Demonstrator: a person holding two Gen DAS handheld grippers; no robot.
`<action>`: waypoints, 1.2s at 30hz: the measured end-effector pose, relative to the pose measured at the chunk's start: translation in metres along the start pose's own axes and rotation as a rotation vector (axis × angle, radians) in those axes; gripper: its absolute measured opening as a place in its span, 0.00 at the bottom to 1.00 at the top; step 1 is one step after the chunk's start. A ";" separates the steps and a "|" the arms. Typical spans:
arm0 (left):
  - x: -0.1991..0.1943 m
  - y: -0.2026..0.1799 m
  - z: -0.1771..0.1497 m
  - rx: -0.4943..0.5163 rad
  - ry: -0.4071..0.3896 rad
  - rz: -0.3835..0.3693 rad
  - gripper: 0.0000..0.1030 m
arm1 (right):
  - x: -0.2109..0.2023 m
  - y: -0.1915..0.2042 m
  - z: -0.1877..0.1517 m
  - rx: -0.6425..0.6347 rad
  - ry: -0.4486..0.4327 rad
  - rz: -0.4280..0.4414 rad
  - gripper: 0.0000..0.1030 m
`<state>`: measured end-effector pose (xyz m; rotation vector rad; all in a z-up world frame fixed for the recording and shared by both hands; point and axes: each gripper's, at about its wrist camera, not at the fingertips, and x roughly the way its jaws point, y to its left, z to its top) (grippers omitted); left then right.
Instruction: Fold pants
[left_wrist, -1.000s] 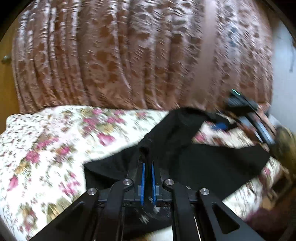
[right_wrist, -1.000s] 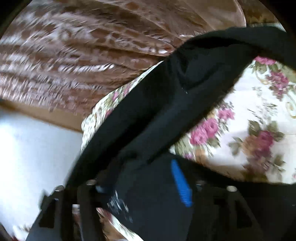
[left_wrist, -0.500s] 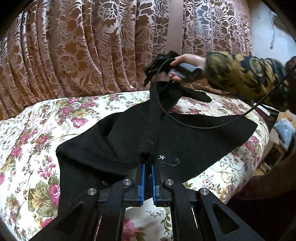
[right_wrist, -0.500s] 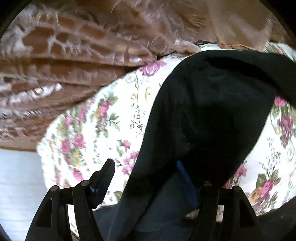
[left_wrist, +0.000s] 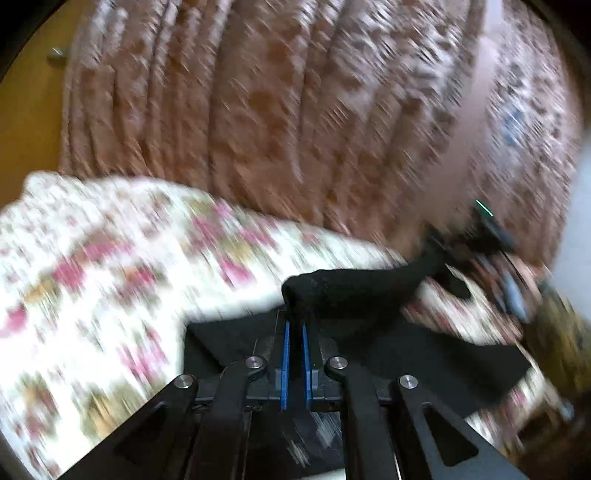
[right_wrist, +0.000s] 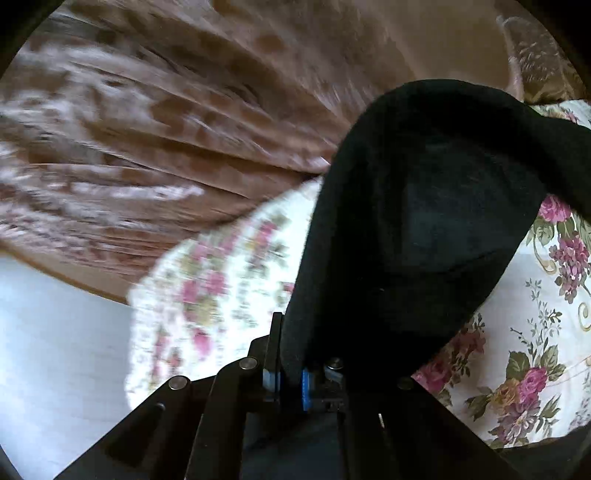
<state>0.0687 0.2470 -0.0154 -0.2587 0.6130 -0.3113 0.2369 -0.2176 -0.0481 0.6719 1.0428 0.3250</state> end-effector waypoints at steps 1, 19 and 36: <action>0.004 0.003 0.011 0.000 -0.027 0.011 0.06 | -0.009 0.000 -0.008 -0.015 -0.019 0.029 0.06; -0.041 0.081 -0.117 -0.547 0.164 0.013 0.44 | -0.044 -0.043 -0.226 -0.164 0.109 0.114 0.06; -0.030 0.056 -0.130 -0.677 0.242 0.006 0.21 | -0.038 -0.039 -0.230 -0.201 0.123 0.062 0.07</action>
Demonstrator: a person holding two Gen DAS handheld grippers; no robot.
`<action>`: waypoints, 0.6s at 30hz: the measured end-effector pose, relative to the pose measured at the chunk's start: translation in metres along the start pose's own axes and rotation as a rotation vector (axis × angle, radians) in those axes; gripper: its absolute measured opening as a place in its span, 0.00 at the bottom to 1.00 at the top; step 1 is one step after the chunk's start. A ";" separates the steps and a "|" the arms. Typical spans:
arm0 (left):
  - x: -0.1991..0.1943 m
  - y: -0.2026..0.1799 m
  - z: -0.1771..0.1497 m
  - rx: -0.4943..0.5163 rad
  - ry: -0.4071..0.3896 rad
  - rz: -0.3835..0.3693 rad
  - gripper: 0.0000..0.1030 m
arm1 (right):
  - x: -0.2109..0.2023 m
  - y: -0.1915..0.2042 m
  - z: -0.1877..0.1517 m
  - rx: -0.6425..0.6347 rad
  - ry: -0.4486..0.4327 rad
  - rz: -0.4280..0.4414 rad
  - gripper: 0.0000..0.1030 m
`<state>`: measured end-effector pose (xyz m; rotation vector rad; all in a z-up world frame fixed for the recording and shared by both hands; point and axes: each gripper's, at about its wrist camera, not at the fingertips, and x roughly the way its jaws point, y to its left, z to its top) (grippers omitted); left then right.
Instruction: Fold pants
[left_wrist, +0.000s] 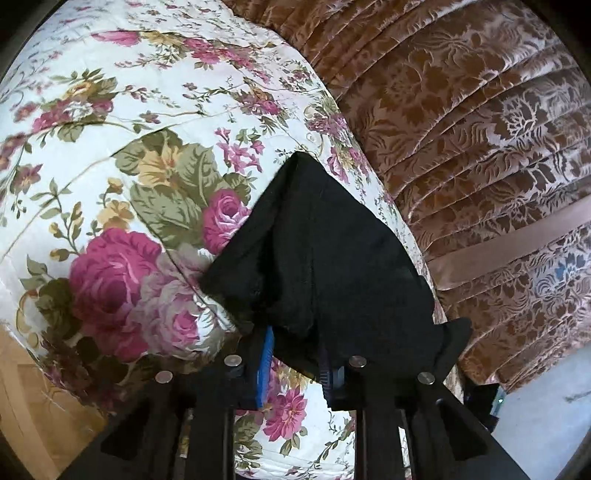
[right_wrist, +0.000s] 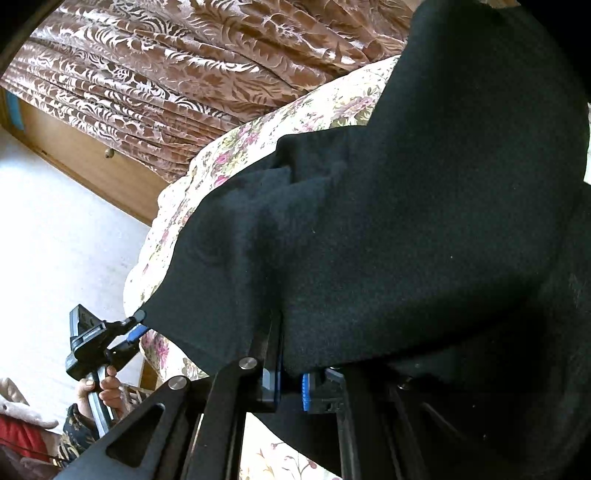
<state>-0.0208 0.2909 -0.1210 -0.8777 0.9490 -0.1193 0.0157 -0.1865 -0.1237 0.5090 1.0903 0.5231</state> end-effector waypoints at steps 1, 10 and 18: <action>-0.002 -0.001 0.000 0.007 -0.001 0.010 0.21 | 0.000 0.001 0.001 -0.001 0.000 -0.001 0.07; -0.016 -0.010 0.004 0.004 0.041 0.080 0.33 | 0.001 0.004 0.003 -0.015 0.019 -0.012 0.08; 0.003 -0.021 0.017 0.058 0.001 0.108 0.11 | 0.003 0.002 0.003 -0.012 0.030 -0.022 0.08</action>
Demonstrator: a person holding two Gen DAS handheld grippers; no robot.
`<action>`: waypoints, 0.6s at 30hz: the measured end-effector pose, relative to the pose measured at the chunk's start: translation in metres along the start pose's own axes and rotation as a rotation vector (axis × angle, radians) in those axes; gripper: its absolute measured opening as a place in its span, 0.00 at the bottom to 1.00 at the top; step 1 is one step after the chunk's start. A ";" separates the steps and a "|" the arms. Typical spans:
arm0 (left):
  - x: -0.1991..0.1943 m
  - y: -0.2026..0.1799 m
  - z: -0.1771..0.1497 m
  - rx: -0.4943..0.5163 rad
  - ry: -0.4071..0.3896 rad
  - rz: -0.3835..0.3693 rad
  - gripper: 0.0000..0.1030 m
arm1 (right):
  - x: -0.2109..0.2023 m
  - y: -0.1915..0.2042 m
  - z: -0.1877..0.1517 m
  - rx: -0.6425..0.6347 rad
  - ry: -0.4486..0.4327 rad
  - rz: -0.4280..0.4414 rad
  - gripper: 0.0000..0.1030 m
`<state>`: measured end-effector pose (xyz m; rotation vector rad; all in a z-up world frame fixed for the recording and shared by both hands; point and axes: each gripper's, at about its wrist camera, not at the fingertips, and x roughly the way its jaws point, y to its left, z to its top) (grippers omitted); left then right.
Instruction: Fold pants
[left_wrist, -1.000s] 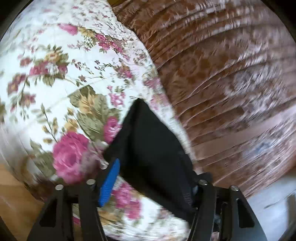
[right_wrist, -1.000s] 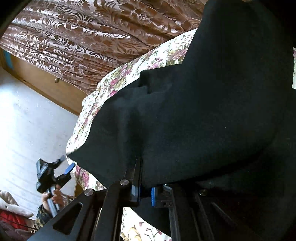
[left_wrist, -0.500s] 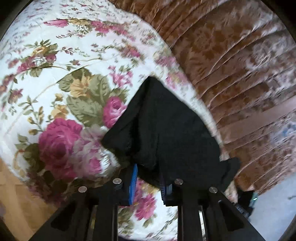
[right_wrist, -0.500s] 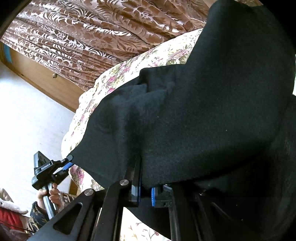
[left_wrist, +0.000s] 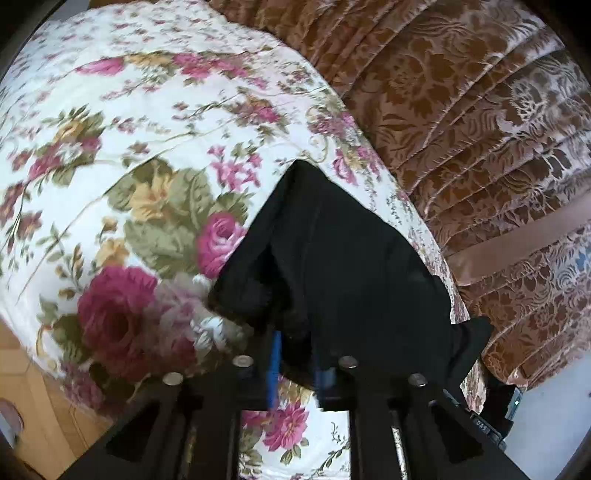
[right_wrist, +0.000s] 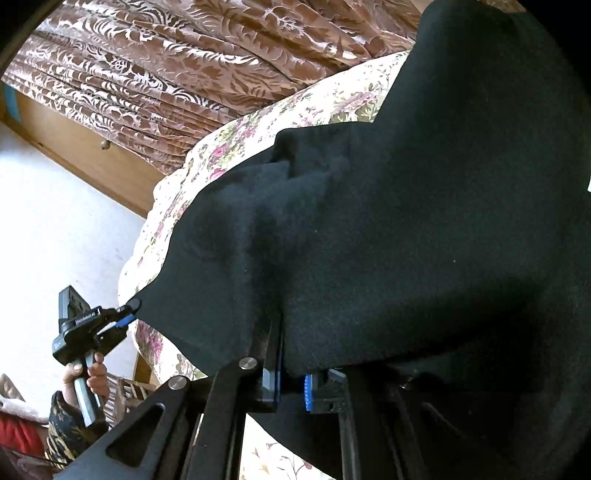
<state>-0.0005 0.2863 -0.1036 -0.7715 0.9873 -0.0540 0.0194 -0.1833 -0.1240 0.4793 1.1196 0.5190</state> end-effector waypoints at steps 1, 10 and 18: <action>-0.003 -0.001 0.001 0.010 -0.016 -0.006 0.11 | -0.002 0.000 0.000 0.001 -0.002 0.004 0.08; -0.002 0.014 0.002 0.030 0.004 0.020 0.11 | -0.037 0.034 -0.011 -0.086 -0.056 0.038 0.07; 0.002 0.021 -0.004 0.004 0.015 0.067 0.16 | 0.004 0.009 -0.039 0.002 0.038 0.010 0.12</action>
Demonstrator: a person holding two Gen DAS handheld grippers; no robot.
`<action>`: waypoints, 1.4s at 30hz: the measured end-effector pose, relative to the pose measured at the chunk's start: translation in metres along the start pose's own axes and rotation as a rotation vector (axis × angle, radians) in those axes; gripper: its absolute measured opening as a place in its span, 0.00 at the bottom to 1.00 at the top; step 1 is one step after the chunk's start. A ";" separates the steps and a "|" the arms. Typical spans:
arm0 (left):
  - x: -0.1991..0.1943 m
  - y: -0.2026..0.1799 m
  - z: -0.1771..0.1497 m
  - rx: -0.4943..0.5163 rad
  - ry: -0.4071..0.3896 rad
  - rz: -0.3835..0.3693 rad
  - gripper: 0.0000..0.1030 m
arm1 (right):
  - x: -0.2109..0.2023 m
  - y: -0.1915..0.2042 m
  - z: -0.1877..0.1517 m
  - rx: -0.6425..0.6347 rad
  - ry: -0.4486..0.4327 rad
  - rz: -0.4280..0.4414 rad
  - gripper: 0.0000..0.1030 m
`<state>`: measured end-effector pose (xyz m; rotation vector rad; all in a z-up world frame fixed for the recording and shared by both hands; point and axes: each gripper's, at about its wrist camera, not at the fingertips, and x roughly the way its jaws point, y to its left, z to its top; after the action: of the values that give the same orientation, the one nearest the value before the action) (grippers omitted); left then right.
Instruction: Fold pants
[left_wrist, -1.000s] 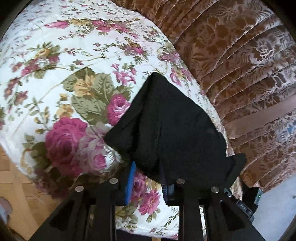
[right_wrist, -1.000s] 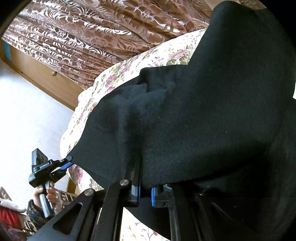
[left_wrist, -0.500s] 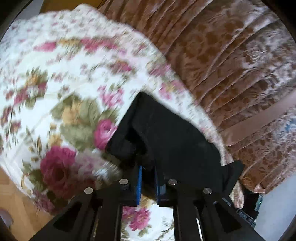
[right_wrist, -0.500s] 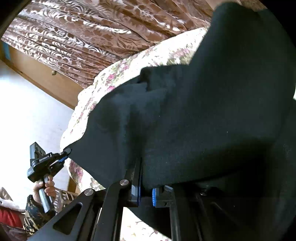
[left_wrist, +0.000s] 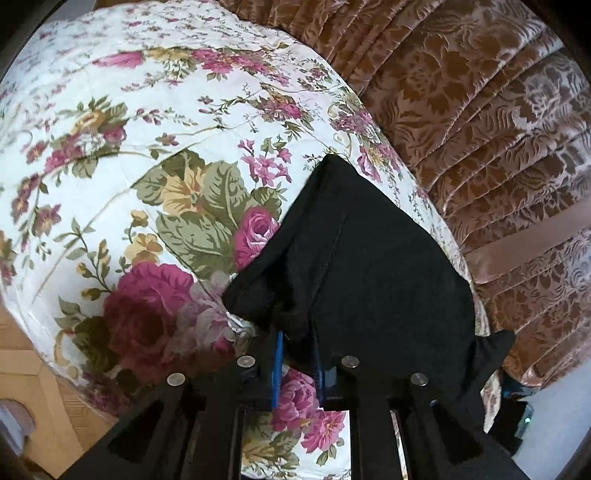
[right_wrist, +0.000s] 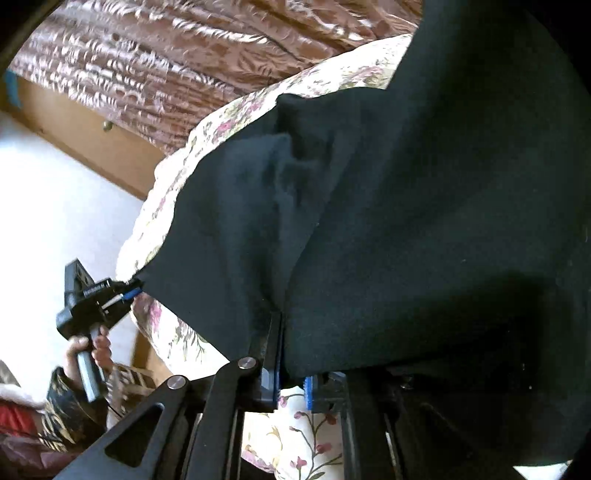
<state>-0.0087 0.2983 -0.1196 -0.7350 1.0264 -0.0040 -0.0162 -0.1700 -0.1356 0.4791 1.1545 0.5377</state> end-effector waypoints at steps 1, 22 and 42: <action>-0.004 -0.003 -0.001 0.017 -0.009 0.016 0.17 | -0.003 -0.003 0.001 0.020 0.007 0.027 0.20; -0.003 -0.132 -0.035 0.407 0.003 -0.033 0.35 | -0.192 -0.237 0.089 0.567 -0.527 -0.151 0.33; 0.082 -0.187 -0.065 0.484 0.207 -0.065 0.36 | -0.165 -0.275 0.188 0.571 -0.518 -0.100 0.33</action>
<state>0.0456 0.0923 -0.0987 -0.3281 1.1405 -0.3789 0.1517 -0.5017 -0.1224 0.9815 0.8090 -0.0262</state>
